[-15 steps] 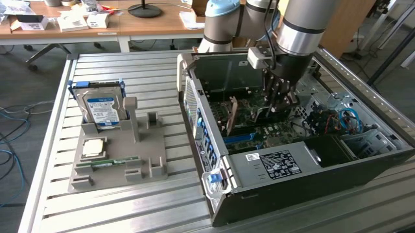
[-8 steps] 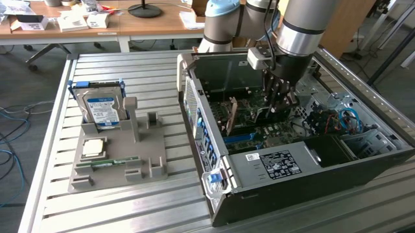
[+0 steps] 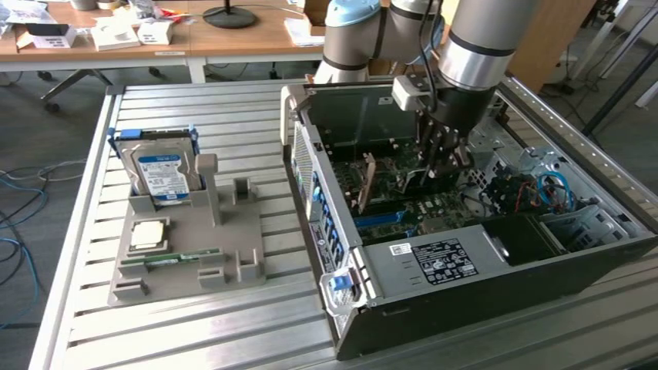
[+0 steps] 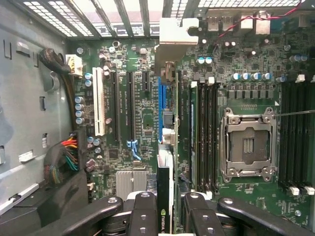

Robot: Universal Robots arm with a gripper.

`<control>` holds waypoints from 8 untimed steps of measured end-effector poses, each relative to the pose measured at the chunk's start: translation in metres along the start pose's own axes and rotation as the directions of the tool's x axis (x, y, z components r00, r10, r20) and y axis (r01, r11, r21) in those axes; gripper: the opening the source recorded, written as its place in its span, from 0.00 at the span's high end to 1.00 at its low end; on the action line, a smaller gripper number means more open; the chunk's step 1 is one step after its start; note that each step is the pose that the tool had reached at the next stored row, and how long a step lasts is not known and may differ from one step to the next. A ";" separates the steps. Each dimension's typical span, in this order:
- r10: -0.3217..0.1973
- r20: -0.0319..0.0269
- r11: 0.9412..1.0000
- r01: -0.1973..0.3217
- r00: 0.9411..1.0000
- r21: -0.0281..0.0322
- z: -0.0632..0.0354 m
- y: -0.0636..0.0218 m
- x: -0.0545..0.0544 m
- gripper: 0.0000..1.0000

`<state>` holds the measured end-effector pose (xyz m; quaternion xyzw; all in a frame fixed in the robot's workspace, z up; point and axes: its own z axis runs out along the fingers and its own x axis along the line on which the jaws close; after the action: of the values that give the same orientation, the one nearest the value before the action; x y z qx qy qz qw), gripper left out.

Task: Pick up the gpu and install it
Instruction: 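Insert the gpu into the slot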

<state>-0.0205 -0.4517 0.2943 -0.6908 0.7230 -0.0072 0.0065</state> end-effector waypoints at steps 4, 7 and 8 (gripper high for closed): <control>0.000 0.006 1.000 0.000 1.000 0.000 0.0006 0.0003 0.003 0.74; 0.000 0.010 1.000 0.000 1.000 0.000 0.0020 0.0007 0.004 0.74; 0.000 0.011 1.000 0.000 1.000 0.000 0.0023 0.0008 0.004 0.74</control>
<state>-0.0215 -0.4562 0.2919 -0.6907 0.7230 -0.0034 0.0102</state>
